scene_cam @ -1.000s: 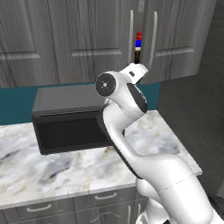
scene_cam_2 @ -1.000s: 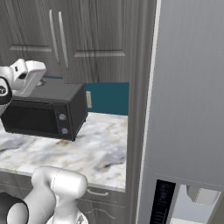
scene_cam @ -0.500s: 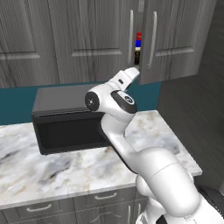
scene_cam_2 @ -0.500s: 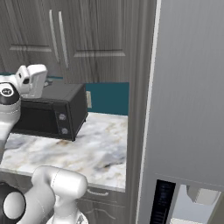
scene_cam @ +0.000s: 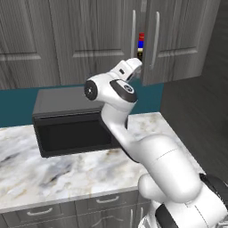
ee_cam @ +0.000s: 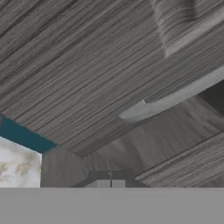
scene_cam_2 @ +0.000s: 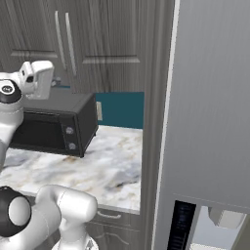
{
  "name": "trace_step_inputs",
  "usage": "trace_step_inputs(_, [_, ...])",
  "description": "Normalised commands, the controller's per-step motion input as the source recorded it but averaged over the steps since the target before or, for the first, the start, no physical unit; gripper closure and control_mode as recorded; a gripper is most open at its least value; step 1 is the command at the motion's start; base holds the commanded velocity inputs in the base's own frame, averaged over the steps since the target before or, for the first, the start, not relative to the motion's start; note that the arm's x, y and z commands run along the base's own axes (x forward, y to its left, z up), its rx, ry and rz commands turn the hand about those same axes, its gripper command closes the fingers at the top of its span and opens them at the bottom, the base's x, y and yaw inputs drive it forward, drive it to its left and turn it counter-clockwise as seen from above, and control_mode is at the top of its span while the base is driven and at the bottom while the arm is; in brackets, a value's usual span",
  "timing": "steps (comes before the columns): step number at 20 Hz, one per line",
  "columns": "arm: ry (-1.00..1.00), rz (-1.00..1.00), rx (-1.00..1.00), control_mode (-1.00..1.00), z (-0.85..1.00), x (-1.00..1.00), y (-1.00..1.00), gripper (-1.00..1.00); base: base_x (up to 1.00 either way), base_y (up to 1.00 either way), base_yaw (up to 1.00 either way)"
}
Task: Move the ketchup and mayonnaise from the cabinet to the dining counter.
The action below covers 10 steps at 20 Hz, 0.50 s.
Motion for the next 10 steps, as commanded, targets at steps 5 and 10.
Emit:
trace_step_inputs(5, [0.03, -0.08, 0.00, -1.00, 0.00, 0.47, -0.01, 1.00, 0.00, 0.00, 0.00])
trace_step_inputs(10, [0.03, -0.09, 0.00, -1.00, 0.00, 0.46, -0.06, 1.00, 0.00, 0.00, 0.00])
